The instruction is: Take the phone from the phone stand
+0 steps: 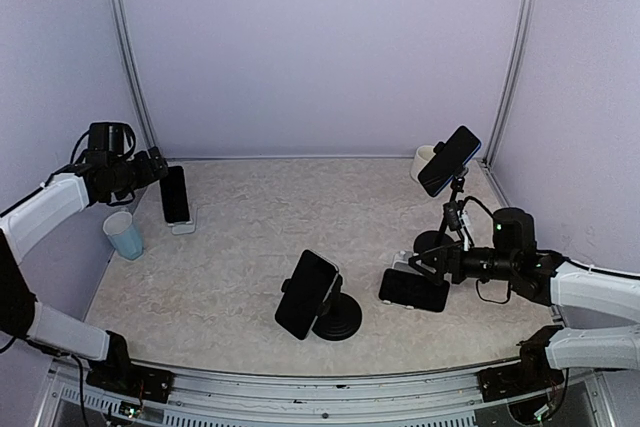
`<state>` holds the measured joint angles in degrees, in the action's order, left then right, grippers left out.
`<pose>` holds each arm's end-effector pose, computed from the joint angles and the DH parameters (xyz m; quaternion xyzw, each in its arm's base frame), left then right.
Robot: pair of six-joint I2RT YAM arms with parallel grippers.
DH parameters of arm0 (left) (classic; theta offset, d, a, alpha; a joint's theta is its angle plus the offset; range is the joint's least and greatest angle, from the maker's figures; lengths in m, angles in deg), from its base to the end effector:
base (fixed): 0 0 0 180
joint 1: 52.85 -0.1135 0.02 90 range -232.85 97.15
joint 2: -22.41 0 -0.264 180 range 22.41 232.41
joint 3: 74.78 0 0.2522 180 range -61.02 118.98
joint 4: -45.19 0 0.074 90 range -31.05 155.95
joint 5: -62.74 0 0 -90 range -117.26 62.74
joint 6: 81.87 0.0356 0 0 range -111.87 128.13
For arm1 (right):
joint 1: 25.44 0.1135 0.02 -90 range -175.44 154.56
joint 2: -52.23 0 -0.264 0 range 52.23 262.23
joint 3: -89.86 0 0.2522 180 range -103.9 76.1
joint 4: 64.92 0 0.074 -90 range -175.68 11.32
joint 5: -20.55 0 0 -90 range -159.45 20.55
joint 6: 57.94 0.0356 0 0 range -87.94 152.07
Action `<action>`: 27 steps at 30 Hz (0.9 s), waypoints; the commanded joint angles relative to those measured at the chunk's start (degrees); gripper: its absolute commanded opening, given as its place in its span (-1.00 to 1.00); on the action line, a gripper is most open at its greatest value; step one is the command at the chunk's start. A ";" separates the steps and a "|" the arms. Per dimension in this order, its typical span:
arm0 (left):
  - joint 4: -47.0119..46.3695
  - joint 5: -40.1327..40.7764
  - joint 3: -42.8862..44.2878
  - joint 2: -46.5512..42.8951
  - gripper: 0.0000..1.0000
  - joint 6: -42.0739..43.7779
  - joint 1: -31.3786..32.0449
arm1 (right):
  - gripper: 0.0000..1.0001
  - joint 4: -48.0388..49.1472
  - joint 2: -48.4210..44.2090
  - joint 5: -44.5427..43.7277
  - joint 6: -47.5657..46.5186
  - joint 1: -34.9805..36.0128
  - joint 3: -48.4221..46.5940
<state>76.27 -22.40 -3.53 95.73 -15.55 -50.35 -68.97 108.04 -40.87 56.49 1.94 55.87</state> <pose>0.2878 -0.0095 0.2974 -0.1813 0.8600 -0.0714 0.4717 0.1702 0.1073 0.1922 -0.1521 0.8176 0.4129 0.3714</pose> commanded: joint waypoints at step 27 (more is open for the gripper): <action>-4.90 5.04 -1.57 16.52 0.98 5.69 2.66 | 0.83 2.28 0.57 -0.01 -0.38 0.77 -0.73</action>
<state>72.66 -20.98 -4.36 111.33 -10.61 -48.60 -68.47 108.26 -40.98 56.34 1.94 55.69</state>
